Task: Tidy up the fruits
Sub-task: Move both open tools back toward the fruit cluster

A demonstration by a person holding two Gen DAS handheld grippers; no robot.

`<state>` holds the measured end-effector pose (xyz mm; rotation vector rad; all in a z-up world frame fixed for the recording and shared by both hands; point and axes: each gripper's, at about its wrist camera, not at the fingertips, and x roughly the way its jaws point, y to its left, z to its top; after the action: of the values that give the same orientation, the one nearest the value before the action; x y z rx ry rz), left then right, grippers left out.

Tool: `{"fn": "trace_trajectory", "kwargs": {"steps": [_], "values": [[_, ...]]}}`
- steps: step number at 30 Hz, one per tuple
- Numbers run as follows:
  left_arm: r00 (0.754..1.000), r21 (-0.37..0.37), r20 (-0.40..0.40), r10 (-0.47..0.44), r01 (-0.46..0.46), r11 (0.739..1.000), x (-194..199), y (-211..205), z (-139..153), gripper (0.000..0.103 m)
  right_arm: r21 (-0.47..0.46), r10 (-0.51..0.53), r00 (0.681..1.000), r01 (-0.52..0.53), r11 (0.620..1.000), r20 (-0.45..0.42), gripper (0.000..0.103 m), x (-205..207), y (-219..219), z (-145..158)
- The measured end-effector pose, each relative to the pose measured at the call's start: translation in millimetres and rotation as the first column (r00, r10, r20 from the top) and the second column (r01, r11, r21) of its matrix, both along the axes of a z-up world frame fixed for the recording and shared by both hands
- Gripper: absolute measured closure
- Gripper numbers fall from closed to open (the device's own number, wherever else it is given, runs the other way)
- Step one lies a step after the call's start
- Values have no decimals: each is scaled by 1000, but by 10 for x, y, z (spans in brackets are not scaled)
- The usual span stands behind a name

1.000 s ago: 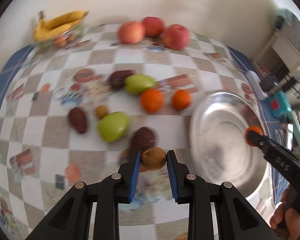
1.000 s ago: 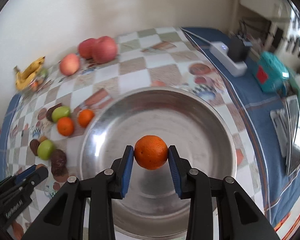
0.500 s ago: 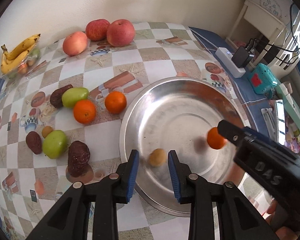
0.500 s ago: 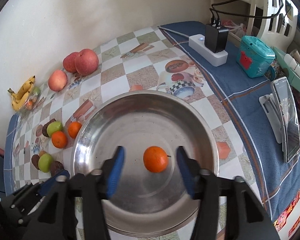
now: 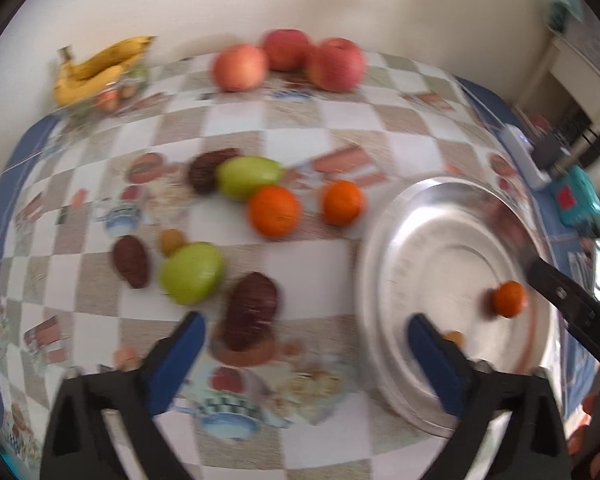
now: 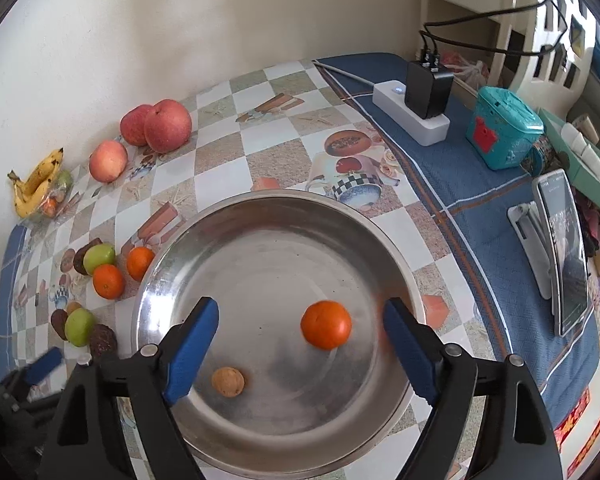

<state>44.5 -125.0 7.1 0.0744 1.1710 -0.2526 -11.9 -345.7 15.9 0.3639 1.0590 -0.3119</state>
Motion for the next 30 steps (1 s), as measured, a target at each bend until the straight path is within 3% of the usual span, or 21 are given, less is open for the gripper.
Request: {"fn": "trace_trajectory", "kwargs": {"steps": [5, 7, 8, 13, 22, 27, 30], "values": [[990, 40, 33, 134, -136, 990, 77, 368, 18, 0, -27, 22, 999, -23, 999, -31, 16, 51, 80, -70], [983, 48, 48, 178, -180, 982, 92, 518, 36, 0, -13, 32, 999, -33, 999, -43, 2, 71, 102, -112], [978, 54, 54, 200, -203, 978, 95, 594, 38, 0, -20, 36, 998, -37, 999, -45, 1, 78, 124, -117], [956, 89, 46, 289, -292, 952, 131, 932, -32, 0, -80, 101, 993, -106, 991, -62, 1, 145, 360, -102], [914, 173, 82, 397, -405, 898, 90, 1482, -122, 0, 9, 259, 965, -258, 966, -47, 1, 290, 922, -174], [900, 179, 103, 424, -436, 882, 83, 1690, -104, 0, -27, 304, 950, -307, 951, -73, 1, 353, 1199, -235], [887, 168, 112, 447, -460, 872, 94, 1806, -88, 0, 0, 337, 939, -338, 941, -69, 1, 381, 1328, -277]]}}
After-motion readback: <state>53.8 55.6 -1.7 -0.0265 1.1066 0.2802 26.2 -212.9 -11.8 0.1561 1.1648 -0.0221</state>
